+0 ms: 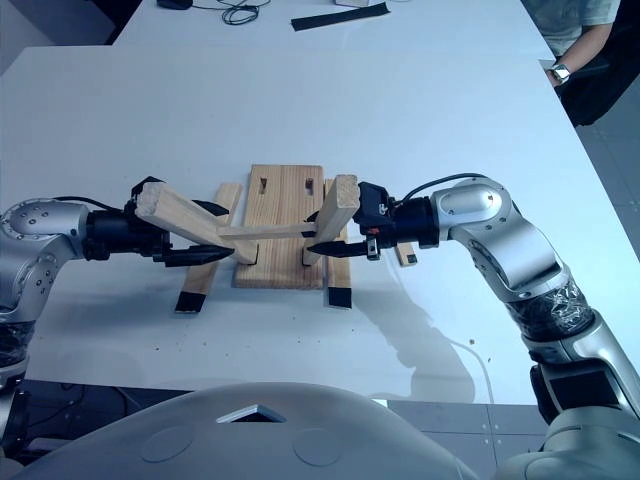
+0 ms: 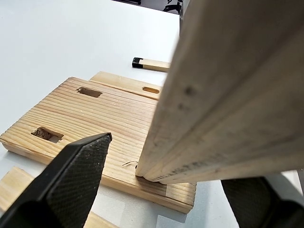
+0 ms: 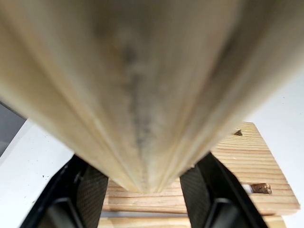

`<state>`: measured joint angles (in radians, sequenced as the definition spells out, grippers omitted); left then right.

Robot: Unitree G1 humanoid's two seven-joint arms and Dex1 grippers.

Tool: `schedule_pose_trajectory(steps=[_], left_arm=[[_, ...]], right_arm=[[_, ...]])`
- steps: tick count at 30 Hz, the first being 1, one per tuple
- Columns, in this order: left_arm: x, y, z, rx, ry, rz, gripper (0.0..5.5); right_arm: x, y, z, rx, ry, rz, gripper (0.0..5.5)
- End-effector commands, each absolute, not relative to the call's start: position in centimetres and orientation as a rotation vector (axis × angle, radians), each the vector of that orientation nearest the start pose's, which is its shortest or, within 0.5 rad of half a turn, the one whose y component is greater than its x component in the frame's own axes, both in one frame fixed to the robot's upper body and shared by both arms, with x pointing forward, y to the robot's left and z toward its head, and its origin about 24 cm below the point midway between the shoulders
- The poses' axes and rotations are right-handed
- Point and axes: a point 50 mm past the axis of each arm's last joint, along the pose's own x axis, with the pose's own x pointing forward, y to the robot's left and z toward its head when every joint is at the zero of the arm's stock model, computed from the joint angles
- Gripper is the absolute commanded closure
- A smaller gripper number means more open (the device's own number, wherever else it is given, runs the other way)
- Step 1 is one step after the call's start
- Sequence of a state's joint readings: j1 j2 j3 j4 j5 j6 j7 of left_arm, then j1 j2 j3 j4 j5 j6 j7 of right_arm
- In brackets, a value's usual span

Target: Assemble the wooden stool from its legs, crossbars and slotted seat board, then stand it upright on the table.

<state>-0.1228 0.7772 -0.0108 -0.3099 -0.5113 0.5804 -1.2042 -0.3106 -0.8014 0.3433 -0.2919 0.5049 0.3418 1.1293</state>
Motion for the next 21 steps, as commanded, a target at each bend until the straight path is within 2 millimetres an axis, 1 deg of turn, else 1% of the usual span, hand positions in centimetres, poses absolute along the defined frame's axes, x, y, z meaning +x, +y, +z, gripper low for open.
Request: schedule_pose_trajectory(steps=[1, 6, 10, 14, 18, 21], left_arm=[[23.3, 13.4, 14.8, 0.241, 0.174, -1.480, 1.68], [23.6, 14.0, 14.5, 0.254, 0.185, -1.441, 1.68], [23.6, 14.3, 14.6, 0.253, 0.184, -1.423, 1.68], [23.6, 14.1, 14.6, 0.252, 0.179, -1.424, 1.68], [23.6, 14.0, 14.7, 0.253, 0.176, -1.437, 1.68], [23.5, 14.0, 14.8, 0.253, 0.175, -1.440, 1.68]], right_arm=[[17.2, -8.8, 7.6, -0.421, 0.476, 1.884, 3.46], [17.1, -9.5, 8.3, -0.423, 0.464, 1.867, 3.46], [17.6, -9.7, 8.6, -0.431, 0.461, 1.836, 3.46], [18.0, -9.0, 7.2, -0.426, 0.506, 1.802, 3.46], [17.0, -8.9, 5.5, -0.380, 0.613, 1.807, 3.46], [16.1, -9.2, 4.9, -0.333, 0.672, 1.800, 3.46]])
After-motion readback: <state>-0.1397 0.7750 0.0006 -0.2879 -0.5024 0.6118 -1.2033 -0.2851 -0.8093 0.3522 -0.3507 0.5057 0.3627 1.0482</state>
